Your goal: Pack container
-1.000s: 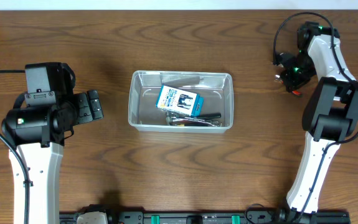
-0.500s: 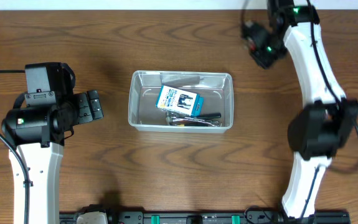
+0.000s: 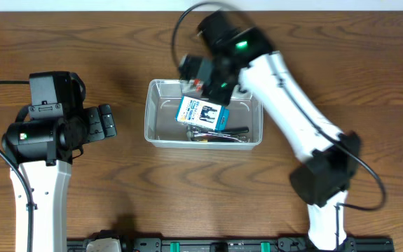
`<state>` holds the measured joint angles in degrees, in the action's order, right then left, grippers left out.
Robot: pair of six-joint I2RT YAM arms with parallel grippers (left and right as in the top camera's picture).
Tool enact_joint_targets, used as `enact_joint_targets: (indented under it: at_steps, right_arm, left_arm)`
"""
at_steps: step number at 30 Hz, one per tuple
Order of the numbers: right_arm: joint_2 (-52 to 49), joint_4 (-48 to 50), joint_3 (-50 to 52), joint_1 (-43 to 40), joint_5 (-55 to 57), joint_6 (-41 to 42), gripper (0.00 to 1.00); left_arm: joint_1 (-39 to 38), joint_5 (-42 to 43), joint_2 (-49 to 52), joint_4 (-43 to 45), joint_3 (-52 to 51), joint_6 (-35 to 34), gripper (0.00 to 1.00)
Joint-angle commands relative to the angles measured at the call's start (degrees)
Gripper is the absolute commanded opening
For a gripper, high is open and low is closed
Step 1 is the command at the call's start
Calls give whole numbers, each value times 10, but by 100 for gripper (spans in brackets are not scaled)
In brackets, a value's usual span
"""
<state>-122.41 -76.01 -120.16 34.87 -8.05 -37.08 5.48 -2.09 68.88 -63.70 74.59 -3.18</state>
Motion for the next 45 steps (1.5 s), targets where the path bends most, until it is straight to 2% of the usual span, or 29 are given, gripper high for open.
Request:
enact_joint_targets:
  at_steps: [1,7,8,9,10,14,17,20,23,26,31,35,38,45]
  right_arm:
    - [-38,-2,15,15,-3,-7,1]
    - [-103,-4,18,15,-3,14,4]
    - [-110,-7,18,14,-3,15,14]
    - [-116,-9,18,13,-3,15,41]
    - [-118,-9,18,13,-3,15,52]
    - [-108,3,16,9,2,18,56]
    - [-83,8,7,2,47,55,63]
    - [-46,10,-7,-18,73,72,99]
    - [5,37,-10,-63,74,113,99]
    - [49,66,-10,-127,74,175,99]
    - [90,77,-10,-257,74,226,99]
    - [117,49,-10,-348,83,258,99]
    - [153,28,-10,-396,83,277,99]
    - [276,3,18,-433,102,276,99]
  left_arm:
    - [2,-2,-4,-3,3,-5,98]
    - [2,-2,-4,-4,3,-5,98]
    - [2,-2,-4,-4,3,-5,98]
    - [2,-2,-4,-4,3,-5,98]
    - [2,-2,-4,-4,3,-5,98]
    - [2,-2,-4,-5,3,-5,98]
    - [2,-2,-4,-4,3,-5,98]
    - [2,-2,-5,-3,3,-5,98]
    - [-10,8,-13,-1,3,-5,98]
    - [-57,7,-24,5,3,25,98]
    - [-132,-75,-26,37,2,35,98]
    - [-137,-75,-19,87,3,33,98]
    - [-131,-77,-24,92,3,32,98]
    - [-132,-76,-97,68,-13,-1,98]
